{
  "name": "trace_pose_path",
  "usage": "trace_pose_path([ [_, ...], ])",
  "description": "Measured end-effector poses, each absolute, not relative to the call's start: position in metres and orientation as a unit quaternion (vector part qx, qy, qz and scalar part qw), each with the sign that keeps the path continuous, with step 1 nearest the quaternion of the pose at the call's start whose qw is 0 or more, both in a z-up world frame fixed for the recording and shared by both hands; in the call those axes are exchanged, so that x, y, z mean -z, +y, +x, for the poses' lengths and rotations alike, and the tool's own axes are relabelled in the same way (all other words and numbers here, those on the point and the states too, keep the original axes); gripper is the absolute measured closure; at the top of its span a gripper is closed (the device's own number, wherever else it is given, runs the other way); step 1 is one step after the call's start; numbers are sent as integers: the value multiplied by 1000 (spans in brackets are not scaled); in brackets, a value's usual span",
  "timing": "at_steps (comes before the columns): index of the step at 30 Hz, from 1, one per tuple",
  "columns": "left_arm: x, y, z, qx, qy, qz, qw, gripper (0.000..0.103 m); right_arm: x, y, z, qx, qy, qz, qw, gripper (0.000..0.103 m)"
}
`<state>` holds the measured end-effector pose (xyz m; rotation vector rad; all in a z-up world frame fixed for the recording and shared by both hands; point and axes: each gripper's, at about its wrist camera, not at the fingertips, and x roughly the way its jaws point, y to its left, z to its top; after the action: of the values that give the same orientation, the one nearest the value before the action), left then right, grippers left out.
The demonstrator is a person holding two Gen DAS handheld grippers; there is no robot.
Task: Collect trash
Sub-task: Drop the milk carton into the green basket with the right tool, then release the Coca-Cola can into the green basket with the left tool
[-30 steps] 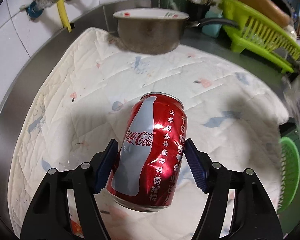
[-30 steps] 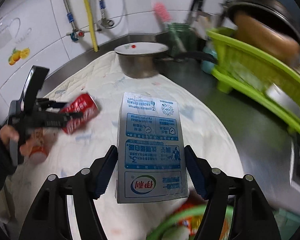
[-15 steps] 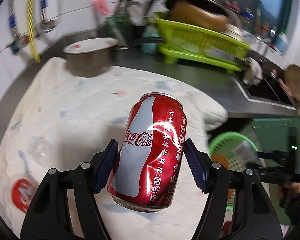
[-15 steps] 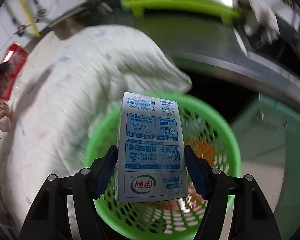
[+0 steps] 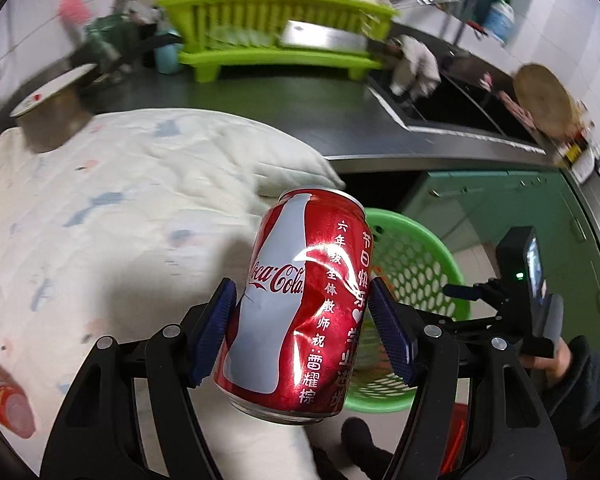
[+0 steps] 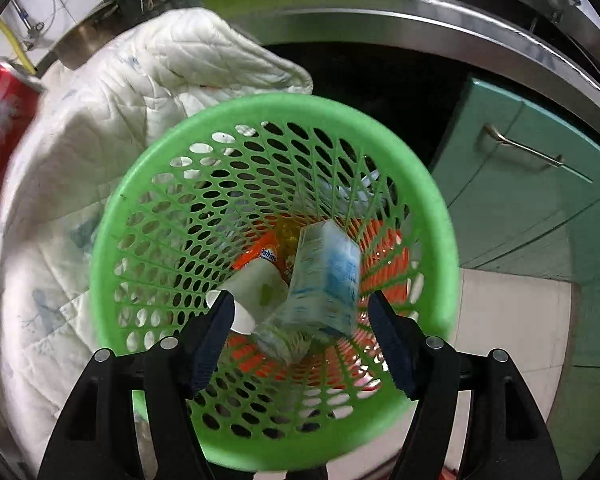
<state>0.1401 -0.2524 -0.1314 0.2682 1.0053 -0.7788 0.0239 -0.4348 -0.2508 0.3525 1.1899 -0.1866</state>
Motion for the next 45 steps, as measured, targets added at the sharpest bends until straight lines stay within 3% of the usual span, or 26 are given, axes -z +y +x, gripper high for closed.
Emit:
trace_pose_path([
  [14,196,-335,123,375,518,180,747,36,186,-447,-40,111,490,163,849,31],
  [28,244,-374,117,361,549,208,725,36,184,-451,-73,125,487,159,850,30],
  [45,229,-369,114,366,545,189,730,31,166,-445,-72,119,468,152,862,30],
])
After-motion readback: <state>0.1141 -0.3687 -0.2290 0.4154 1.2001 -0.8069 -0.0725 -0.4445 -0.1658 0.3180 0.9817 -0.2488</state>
